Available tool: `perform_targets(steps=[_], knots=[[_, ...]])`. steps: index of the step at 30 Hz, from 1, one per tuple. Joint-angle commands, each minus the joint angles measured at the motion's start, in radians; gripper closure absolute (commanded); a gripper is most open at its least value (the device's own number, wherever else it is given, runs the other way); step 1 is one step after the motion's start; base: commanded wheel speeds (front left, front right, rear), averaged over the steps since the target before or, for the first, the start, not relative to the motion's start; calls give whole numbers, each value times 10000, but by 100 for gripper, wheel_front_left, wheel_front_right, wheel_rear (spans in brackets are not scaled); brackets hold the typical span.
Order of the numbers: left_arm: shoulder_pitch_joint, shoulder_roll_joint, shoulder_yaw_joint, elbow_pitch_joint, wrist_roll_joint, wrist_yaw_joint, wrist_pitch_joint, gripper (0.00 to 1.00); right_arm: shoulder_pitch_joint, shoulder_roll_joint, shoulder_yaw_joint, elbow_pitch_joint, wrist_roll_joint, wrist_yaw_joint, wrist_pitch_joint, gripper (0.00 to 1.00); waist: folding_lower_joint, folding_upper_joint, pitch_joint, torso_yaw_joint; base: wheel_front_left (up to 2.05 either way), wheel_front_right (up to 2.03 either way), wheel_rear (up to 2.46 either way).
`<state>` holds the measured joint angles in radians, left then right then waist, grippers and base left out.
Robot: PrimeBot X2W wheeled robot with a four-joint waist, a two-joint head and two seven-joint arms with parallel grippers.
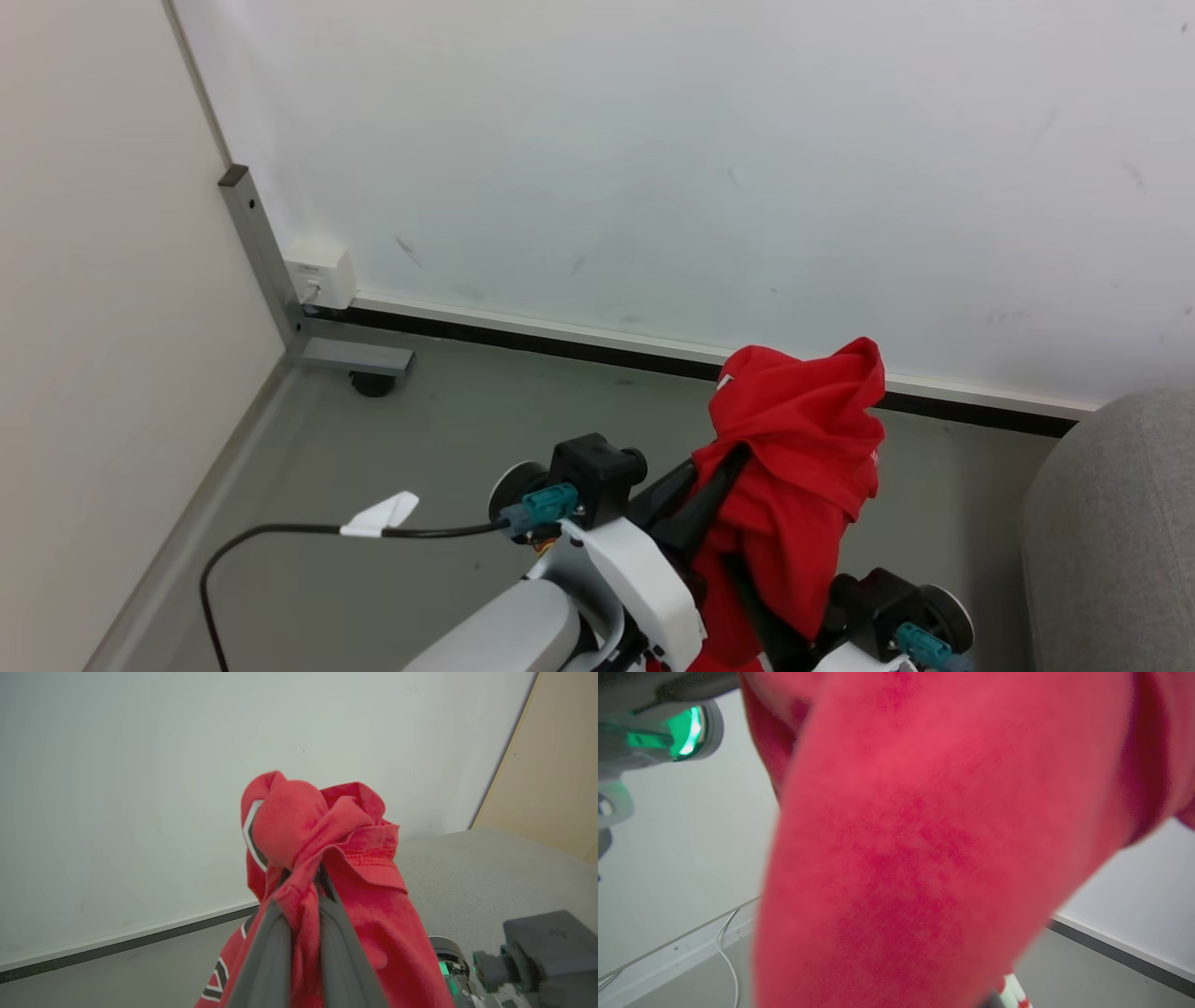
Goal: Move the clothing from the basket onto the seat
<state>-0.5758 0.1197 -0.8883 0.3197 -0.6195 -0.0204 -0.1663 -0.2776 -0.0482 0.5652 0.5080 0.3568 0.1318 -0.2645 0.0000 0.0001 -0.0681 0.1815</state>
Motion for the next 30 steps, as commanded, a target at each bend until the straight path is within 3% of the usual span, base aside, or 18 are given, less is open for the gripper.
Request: perform_targets(steps=[1,13,16,17,18,19,30], knots=[[79,86,22,-77,-27,37,15,100,-104,-39,-89,-3,59,-21,1,100,0,-1,7,-10,0,0,0],[262,279,147,-373,-173,278,-73,100,427,-39,-477,-519,290,-21,1,100,0,-1,57,-289,0,0,0],[317,316,113,-379,-180,272,-50,84,481,-39,-613,-648,216,-21,1,100,0,-1,69,-451,0,0,0],[321,327,107,-385,-180,293,-51,72,484,-39,-666,-689,180,-21,1,100,0,-1,70,-516,0,0,0],[344,331,125,-405,-196,302,-87,27,483,-38,-716,-735,163,-21,1,100,0,-1,76,-588,0,0,0],[380,326,132,-413,-247,308,-88,0,475,-39,-773,-773,138,-21,1,100,0,-1,88,-666,0,0,0],[487,604,307,-688,-6,475,-558,0,116,-106,-1765,-1313,-546,-21,-2,100,0,-1,255,-2023,0,0,0]])
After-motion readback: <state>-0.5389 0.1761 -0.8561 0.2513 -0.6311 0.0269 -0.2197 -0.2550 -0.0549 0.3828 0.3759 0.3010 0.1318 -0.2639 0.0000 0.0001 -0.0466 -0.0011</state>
